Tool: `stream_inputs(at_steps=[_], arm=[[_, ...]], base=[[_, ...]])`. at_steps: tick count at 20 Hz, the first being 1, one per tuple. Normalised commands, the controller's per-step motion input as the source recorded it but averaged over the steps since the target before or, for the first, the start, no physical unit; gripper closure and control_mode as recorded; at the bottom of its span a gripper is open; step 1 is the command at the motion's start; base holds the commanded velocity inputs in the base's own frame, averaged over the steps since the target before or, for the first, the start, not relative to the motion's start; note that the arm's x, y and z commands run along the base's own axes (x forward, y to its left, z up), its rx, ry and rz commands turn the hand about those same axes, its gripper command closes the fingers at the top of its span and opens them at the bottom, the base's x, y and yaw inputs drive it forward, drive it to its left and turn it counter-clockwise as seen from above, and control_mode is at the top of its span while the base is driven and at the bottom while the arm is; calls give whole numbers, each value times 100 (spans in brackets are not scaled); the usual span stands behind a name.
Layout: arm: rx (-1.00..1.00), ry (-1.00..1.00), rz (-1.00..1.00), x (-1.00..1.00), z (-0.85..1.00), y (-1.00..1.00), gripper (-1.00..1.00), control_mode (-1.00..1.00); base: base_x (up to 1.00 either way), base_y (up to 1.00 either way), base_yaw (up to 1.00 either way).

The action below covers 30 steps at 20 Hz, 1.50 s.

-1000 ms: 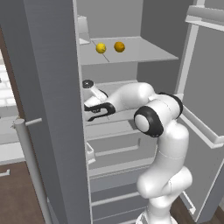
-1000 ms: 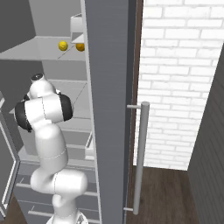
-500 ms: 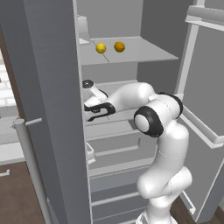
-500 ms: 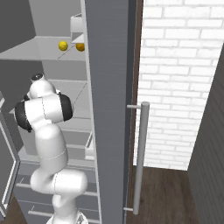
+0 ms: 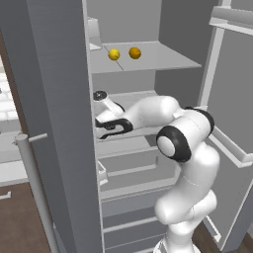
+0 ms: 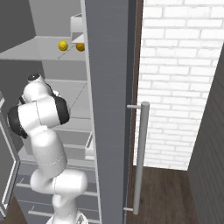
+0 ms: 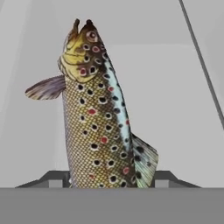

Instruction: Place one lemon and one fish in each tupperware on the nearby counter, to pack two identical lunches.

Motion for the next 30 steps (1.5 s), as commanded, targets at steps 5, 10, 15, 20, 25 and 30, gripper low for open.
stream_inputs(at_steps=[5,10,15,20,25,30], arm=[[3,0,-3,-99,16,-54,100,-100],[6,0,0,-96,59,-61,100,-100],[4,9,0,-86,92,-66,100,-100],[0,20,2,-99,85,-56,100,-100],[-1,13,7,-100,8,-40,100,-100],[0,0,8,-100,0,-20,100,-100]], base=[[0,0,0],[0,0,0],[0,0,0],[0,0,0],[0,0,0],[0,0,0]])
